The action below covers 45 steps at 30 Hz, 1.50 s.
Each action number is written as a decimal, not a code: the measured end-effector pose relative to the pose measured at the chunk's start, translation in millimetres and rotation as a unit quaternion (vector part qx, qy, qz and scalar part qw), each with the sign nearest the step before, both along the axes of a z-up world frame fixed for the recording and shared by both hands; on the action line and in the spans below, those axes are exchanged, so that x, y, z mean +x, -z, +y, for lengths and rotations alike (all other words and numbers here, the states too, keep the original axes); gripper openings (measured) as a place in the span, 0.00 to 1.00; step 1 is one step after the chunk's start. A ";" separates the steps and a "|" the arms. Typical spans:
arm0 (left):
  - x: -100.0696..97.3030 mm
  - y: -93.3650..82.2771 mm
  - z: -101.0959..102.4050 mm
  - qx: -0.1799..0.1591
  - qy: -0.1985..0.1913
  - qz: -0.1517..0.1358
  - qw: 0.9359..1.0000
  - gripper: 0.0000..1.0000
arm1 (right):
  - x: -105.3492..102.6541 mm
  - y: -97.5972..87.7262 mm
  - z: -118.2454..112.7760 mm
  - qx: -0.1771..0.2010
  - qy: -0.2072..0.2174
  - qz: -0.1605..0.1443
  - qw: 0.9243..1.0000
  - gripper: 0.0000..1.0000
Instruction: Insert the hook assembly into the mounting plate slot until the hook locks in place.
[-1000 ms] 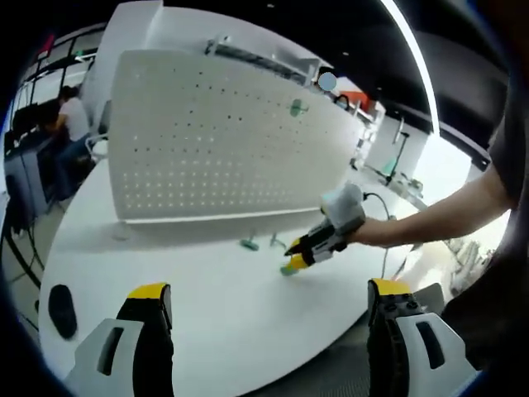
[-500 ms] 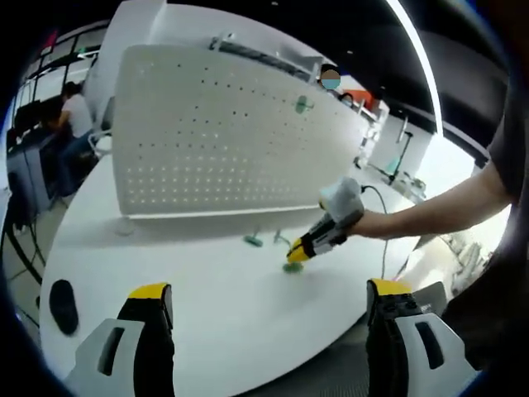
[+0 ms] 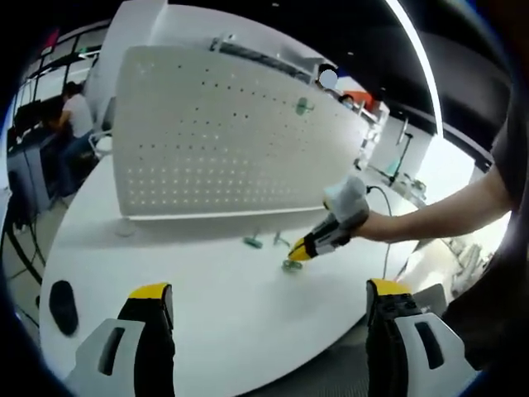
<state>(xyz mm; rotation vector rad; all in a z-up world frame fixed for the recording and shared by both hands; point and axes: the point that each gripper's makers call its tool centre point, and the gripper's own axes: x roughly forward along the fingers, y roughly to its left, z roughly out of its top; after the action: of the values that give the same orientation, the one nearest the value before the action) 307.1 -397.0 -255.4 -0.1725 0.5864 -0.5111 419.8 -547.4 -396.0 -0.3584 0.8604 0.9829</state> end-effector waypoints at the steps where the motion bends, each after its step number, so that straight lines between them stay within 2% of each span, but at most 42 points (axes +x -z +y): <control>1: 0.5 -0.8 -0.1 0.000 -0.001 -0.001 1.000 0.98 | 0.6 -2.0 0.1 0.001 0.003 -0.003 1.000 0.00; 7: 2.0 -4.6 -1.2 -0.005 -0.002 -0.003 1.000 0.98 | 6.7 -20.2 4.1 0.028 0.030 -0.015 0.999 0.00; 11: 2.3 -7.7 -2.4 -0.007 -0.001 -0.007 1.000 0.98 | 8.3 -39.6 7.5 0.050 0.050 -0.029 0.997 0.00; 22: 4.2 -16.2 -8.4 -0.011 0.006 -0.017 1.000 0.97 | 2.9 -83.1 18.4 0.098 0.075 -0.057 0.991 0.00; 31: 4.3 -21.6 -14.7 -0.014 0.015 -0.021 1.000 0.95 | -11.2 -116.0 27.0 0.138 0.088 -0.075 0.984 0.00; 38: 4.6 -25.9 -17.9 -0.021 0.015 -0.024 0.999 0.92 | -24.5 -142.9 37.8 0.184 0.095 -0.082 0.975 0.00; 42: 2.6 -23.0 -20.8 -0.035 0.015 -0.011 0.999 0.91 | -33.9 -153.3 44.2 0.196 0.094 -0.087 0.972 0.00; 45: 1.2 -22.8 -22.1 -0.037 0.016 -0.011 0.999 0.88 | -38.1 -161.2 48.3 0.215 0.099 -0.084 0.968 0.00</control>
<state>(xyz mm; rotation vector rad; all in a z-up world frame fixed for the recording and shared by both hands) 308.3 -419.2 -232.6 -0.2272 0.5506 -0.5646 381.7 -499.1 -234.8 0.0168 0.4982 0.9096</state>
